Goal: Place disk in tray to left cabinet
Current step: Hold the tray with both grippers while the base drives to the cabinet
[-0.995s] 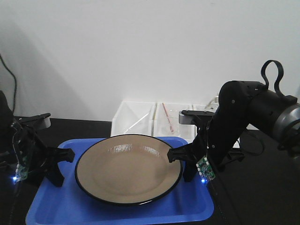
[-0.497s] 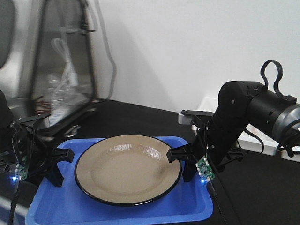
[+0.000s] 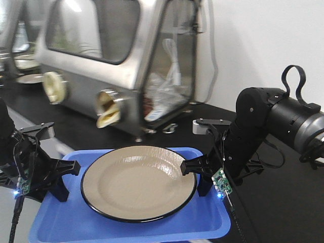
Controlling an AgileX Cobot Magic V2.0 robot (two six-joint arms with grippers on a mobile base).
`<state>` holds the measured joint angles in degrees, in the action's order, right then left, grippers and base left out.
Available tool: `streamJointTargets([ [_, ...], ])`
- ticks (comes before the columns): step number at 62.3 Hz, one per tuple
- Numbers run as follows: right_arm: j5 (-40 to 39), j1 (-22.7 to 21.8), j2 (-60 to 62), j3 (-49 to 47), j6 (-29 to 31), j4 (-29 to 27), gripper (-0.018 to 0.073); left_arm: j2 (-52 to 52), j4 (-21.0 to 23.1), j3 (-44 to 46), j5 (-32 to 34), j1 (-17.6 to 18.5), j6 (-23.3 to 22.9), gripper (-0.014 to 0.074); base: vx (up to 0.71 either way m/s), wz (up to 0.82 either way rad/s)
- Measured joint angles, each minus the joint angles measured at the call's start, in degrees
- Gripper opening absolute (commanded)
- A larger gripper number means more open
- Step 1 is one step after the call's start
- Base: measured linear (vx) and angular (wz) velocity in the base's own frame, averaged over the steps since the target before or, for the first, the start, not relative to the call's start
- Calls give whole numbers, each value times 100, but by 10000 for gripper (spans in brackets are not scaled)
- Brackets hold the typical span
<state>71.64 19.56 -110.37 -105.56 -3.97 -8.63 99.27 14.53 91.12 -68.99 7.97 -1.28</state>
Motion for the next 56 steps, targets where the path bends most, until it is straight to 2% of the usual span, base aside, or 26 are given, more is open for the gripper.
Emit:
streamJointTargets([
  [39, 0, 6, 0, 0, 0, -5, -4, 0, -14, 0, -11, 0, 0, 0, -7, 78],
  [56, 5, 34, 0, 0, 5, -23, -4, 0, -36, 0, -163, -23, 0, 0, 10, 52],
])
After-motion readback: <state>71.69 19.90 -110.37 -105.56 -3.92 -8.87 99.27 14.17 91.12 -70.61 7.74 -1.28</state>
